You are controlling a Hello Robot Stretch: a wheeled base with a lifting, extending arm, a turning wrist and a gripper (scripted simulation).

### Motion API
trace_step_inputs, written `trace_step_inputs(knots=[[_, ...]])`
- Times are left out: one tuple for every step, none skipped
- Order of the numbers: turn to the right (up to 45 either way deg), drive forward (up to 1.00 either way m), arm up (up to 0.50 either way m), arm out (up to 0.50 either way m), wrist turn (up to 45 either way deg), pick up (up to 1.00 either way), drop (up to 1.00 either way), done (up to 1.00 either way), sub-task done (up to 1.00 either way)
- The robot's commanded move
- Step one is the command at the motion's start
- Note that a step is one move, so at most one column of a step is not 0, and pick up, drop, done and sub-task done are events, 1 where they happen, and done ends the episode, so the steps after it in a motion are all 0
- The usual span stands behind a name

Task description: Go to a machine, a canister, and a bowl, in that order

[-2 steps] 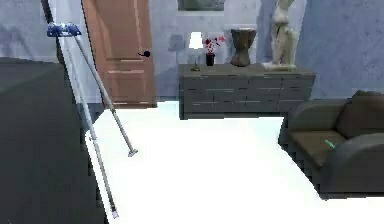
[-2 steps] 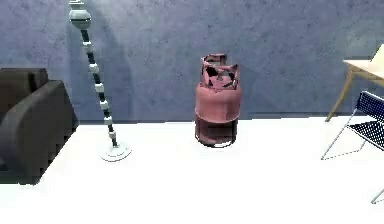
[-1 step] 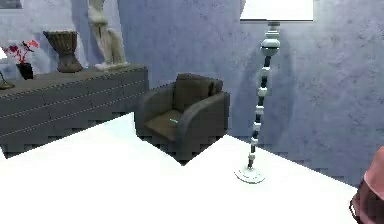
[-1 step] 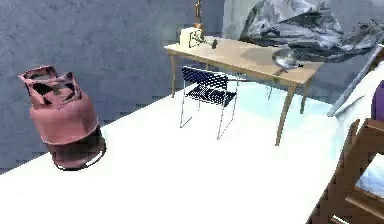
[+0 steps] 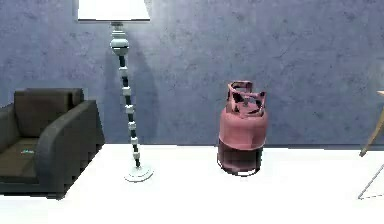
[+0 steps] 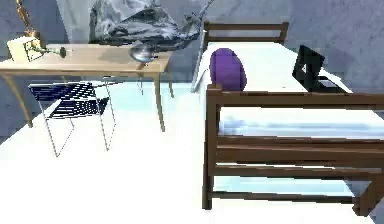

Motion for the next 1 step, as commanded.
trace_step_inputs(knots=[[0.0,0.75,0.0,0.0,0.0,0.0,0.0,0.0,0.0]])
